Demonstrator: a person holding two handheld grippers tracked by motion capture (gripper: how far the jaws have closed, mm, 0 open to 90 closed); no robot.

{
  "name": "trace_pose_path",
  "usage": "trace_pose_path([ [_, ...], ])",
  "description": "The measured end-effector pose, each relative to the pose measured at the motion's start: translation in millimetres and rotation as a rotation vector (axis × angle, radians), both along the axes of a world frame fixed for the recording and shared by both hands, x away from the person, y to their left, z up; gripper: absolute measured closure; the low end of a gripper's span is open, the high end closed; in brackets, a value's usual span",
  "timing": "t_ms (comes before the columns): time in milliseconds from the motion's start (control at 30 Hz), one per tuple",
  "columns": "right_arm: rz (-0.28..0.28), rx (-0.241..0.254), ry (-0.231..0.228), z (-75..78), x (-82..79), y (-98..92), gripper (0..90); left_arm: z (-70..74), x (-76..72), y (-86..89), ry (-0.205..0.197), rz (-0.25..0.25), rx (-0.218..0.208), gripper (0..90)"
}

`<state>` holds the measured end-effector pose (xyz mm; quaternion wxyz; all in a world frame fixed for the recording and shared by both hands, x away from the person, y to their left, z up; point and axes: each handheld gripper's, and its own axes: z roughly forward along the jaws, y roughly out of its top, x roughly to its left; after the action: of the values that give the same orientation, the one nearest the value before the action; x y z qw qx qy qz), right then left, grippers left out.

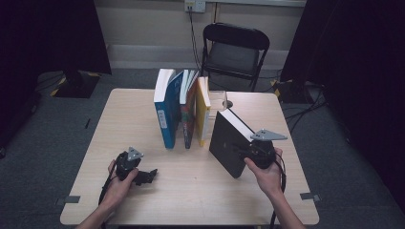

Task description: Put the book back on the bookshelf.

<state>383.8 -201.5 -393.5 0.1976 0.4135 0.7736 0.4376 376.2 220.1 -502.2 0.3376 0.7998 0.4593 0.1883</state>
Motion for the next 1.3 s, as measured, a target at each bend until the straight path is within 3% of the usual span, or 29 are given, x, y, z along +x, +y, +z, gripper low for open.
trace_pose_path([
  [300,-0.047,0.001,0.007,0.3,3.9,5.9,52.4,0.0,0.0,-0.1,0.0,0.0,0.0,0.0],
  [700,-0.032,-0.018,0.033,4.1,7.7,7.0,50.4,-0.1,4.5,-3.0,-0.001,0.02,-0.002,0.0],
  [833,-0.015,-0.019,0.03,16.2,7.7,8.8,49.1,-0.1,4.5,-3.0,-0.001,0.02,-0.002,0.0],
  [1000,-0.015,-0.08,0.086,30.2,11.5,12.3,48.0,-0.2,4.5,-3.0,-0.001,0.02,-0.002,0.0],
  [1067,-0.016,-0.083,0.128,35.1,13.5,10.3,48.7,-0.1,4.5,-3.0,-0.001,0.02,-0.002,0.0],
  [1133,-0.019,-0.085,0.134,41.6,13.9,9.4,49.0,-0.1,4.5,-3.0,-0.001,0.02,-0.002,0.0],
  [1300,-0.011,-0.155,0.21,58.2,21.2,18.1,49.4,-0.1,4.5,-3.0,-0.001,0.02,-0.002,0.0],
])
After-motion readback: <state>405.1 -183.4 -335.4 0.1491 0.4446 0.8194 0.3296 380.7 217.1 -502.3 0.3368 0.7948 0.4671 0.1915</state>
